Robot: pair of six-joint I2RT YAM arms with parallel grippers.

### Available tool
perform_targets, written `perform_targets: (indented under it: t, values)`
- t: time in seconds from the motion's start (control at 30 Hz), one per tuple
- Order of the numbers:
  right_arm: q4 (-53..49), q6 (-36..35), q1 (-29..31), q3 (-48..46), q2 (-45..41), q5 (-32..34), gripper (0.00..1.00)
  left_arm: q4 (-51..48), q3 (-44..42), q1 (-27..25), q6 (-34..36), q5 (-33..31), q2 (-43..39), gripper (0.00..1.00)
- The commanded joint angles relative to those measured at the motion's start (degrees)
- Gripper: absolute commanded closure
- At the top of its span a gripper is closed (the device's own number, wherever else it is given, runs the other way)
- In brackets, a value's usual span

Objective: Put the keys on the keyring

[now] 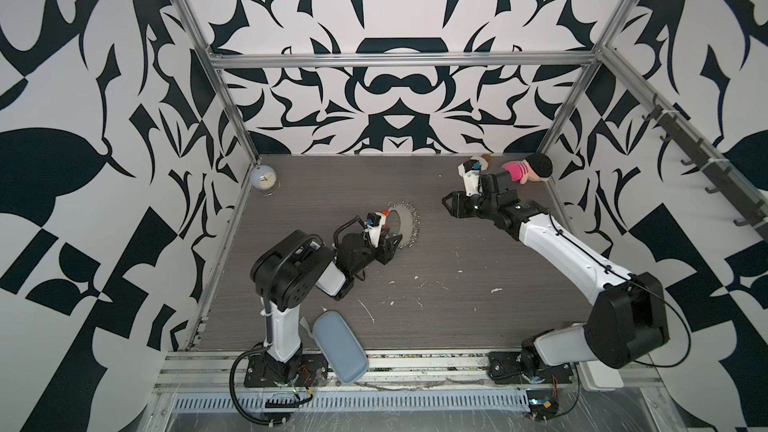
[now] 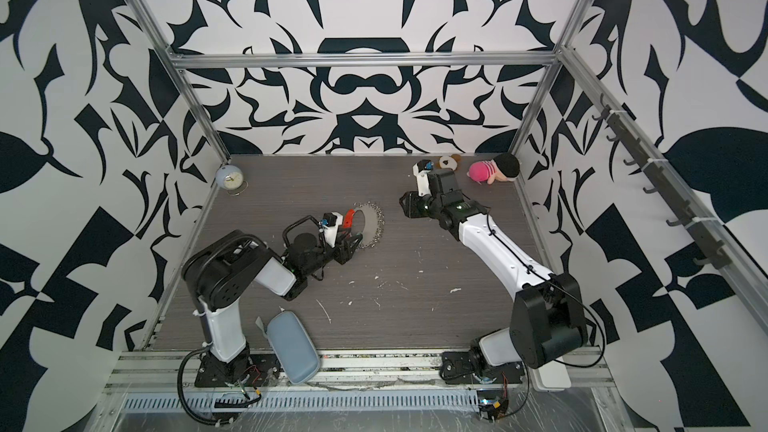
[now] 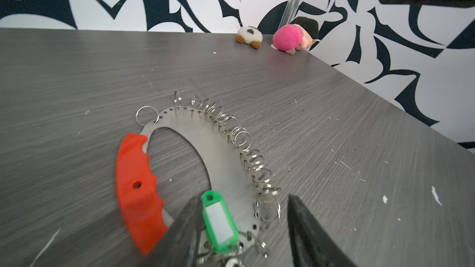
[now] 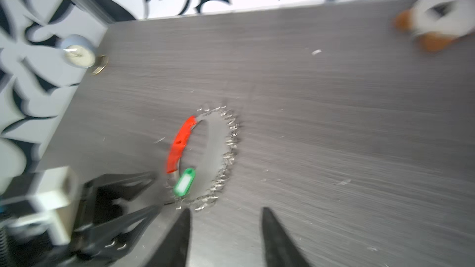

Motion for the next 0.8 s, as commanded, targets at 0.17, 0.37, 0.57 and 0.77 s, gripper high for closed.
perform_targets:
  t: [0.17,0.37,0.57,0.77]
  values:
    - [14.94,-9.01,-3.59,-13.71,-6.25,47.70,0.28,-49.10,12.59,2.67,7.43,-25.98,-22.26,0.24]
    - [31.36,-12.94,-5.11,-25.83,-3.47,47.84,0.24,-50.29,8.23,17.52,5.79,-24.76,-28.01,0.23]
    - [51.25,-16.41,-6.88,-33.29,0.35,43.18,0.15,-42.62,3.28,26.27,13.88,-28.12,-25.63,0.20]
    - [58.04,-17.53,-8.45,-31.99,4.26,39.19,0.14,-30.13,-2.24,32.88,10.86,-25.57,-22.13,0.20]
